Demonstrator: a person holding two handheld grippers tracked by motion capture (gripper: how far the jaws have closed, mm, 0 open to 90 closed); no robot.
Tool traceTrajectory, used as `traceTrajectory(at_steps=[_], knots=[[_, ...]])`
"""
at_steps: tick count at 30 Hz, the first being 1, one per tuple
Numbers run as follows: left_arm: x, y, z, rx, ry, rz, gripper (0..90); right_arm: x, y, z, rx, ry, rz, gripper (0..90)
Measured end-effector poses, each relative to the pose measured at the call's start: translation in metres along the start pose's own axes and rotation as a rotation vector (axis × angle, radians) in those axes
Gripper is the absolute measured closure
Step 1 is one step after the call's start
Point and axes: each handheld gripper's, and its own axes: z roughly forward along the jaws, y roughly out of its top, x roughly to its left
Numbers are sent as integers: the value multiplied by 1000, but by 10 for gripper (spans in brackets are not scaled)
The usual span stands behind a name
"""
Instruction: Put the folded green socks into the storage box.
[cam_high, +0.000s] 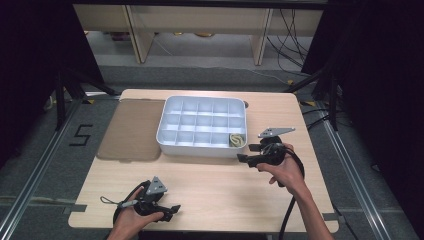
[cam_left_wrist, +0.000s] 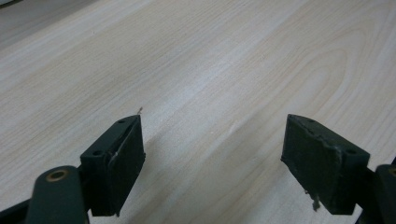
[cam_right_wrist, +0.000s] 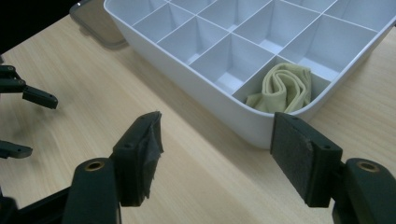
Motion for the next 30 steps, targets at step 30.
traceTrajectory(at_steps=[30], knots=[[1,-1,0,-6,-1,-9,198,12,-35,-2,-29,6,9,252]])
